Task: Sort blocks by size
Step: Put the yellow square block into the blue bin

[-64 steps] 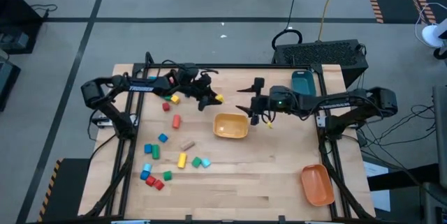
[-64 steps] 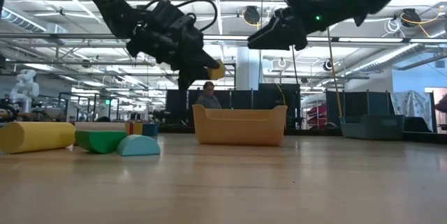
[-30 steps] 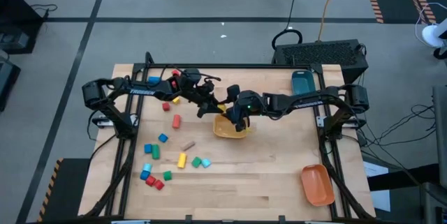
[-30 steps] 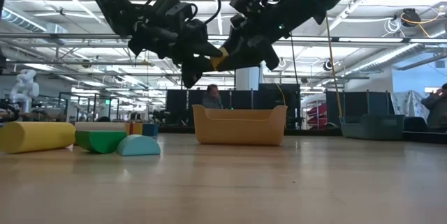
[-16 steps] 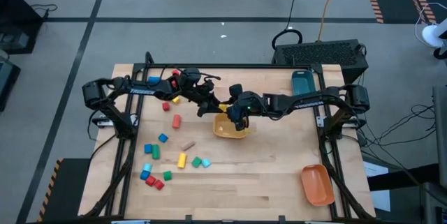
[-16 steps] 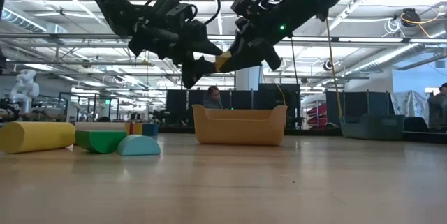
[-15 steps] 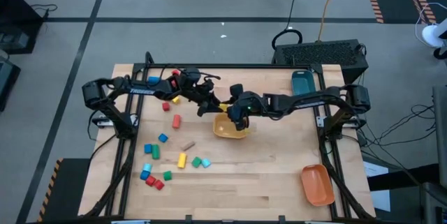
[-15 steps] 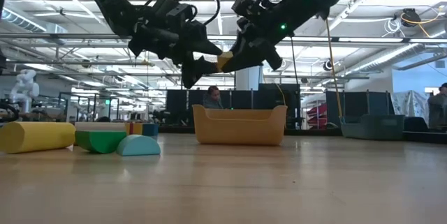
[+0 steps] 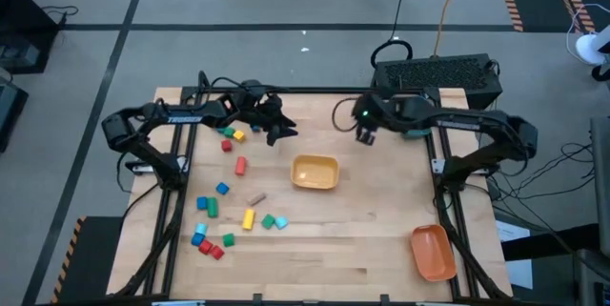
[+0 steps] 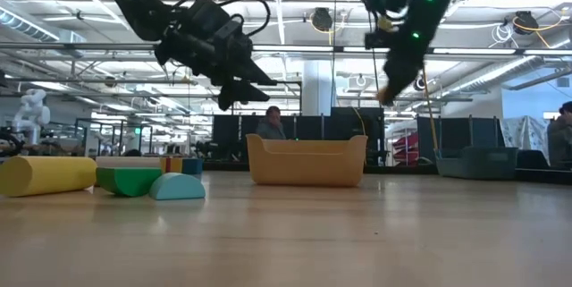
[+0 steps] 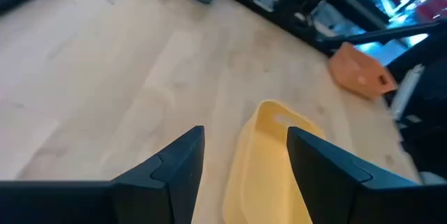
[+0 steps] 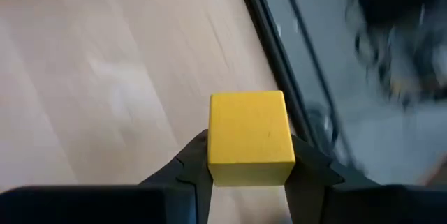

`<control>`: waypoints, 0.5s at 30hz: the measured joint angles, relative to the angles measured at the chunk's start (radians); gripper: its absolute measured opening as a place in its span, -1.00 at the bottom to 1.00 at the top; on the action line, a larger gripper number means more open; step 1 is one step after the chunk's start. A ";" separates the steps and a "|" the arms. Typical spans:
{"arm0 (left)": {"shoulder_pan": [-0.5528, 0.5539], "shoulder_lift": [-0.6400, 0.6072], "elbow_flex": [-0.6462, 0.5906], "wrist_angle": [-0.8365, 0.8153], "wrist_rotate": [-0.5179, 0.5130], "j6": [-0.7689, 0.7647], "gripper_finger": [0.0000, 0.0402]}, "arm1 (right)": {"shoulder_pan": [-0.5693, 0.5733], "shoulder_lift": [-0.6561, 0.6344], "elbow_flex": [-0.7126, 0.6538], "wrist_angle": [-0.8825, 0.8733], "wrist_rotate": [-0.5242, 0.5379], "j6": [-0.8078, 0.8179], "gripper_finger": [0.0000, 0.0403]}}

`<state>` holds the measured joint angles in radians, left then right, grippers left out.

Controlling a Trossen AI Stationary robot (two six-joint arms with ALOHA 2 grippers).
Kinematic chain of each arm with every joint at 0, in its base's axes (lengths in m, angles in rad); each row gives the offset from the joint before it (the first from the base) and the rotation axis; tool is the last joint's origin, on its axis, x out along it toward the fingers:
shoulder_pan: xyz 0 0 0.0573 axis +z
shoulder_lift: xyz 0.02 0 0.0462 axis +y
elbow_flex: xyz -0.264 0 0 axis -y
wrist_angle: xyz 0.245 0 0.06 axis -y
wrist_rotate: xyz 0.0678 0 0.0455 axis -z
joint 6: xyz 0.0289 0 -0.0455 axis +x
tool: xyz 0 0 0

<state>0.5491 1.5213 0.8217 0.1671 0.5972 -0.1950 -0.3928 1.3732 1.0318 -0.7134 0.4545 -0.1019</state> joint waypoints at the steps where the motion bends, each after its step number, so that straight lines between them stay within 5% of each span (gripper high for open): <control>1: 0.000 -0.006 -0.004 -0.001 -0.005 0.005 0.03 | -0.025 -0.009 -0.009 -0.030 -0.002 0.022 -0.43; 15: -0.002 -0.033 -0.030 -0.062 -0.092 0.084 0.03 | -0.325 -0.033 -0.169 -0.222 -0.015 0.281 -0.43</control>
<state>0.5476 1.4887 0.7918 0.1052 0.5050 -0.1113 -0.7182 1.3407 0.8632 -0.9357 0.4400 0.1796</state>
